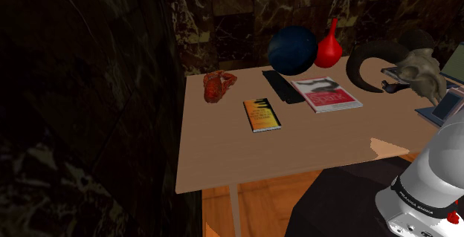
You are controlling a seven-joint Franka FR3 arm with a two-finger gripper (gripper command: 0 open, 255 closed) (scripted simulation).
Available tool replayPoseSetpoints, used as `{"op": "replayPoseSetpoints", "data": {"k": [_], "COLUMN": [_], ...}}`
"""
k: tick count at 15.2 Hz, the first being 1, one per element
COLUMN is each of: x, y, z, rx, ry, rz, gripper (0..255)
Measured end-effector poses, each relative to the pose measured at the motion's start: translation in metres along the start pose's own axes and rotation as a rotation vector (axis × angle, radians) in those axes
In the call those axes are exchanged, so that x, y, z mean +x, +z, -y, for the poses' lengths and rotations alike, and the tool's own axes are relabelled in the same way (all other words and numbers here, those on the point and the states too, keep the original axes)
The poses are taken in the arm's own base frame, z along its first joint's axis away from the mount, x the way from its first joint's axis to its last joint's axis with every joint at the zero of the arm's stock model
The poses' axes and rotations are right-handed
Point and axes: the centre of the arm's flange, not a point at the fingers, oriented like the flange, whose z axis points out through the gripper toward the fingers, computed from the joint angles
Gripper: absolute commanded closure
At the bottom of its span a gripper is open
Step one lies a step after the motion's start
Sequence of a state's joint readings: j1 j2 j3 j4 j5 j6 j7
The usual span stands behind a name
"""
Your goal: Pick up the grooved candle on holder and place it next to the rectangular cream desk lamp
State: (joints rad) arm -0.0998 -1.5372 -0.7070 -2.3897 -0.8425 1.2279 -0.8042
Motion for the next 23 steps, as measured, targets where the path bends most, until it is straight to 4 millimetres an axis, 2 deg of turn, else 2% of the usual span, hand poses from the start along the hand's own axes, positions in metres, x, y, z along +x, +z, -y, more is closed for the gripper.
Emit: {"op": "replayPoseSetpoints", "data": {"k": [2,3,5,6,7,8,9,10,12,14,17,20,23], "x": [0.003,0.004,0.015,0.019,0.017,0.037,0.044,0.04,0.051,0.071,0.083,0.089,0.077], "y": [-0.001,0.001,0.002,-0.003,0.0,-0.003,0.001,-0.001,0.014,0.039,0.049,0.055,0.083], "z": [-0.001,0.004,-0.002,-0.005,-0.003,-0.006,-0.006,-0.006,-0.002,0.004,0.006,-0.002,-0.007], "rx": [-0.017,-0.057,-0.166,-0.202,-0.185,-0.159,-0.145,-0.151,-0.148,-0.137,-0.196,-0.25,-0.176], "ry": [-0.013,-0.02,-0.02,-0.021,-0.021,-0.084,-0.094,-0.089,-0.101,-0.123,-0.148,-0.158,-0.145], "rz": [-0.007,-0.017,-0.082,-0.117,-0.101,0.02,0.052,0.036,0.102,0.216,0.218,0.176,0.246], "gripper": [255,255,255,0,0,0,0,0,0,0,0,0,0]}}
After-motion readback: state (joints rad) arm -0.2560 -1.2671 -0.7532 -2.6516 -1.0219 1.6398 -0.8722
